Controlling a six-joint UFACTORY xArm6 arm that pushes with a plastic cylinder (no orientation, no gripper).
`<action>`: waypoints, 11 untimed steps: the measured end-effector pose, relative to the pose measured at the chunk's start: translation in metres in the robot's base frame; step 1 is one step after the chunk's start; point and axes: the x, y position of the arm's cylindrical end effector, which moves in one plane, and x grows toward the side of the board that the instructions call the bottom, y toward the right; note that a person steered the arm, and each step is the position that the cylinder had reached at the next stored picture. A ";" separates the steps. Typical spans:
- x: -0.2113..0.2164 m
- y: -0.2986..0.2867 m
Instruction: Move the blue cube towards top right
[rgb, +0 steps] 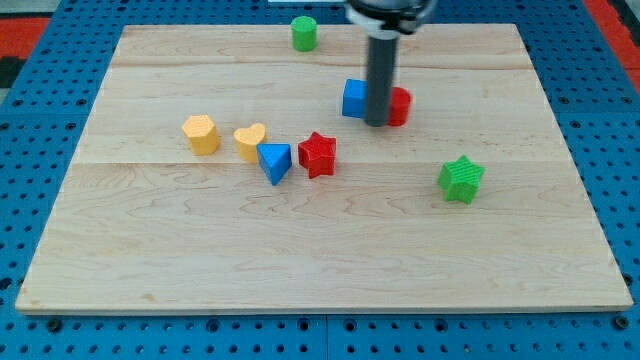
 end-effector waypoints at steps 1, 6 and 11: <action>-0.008 0.051; -0.004 0.053; -0.043 -0.050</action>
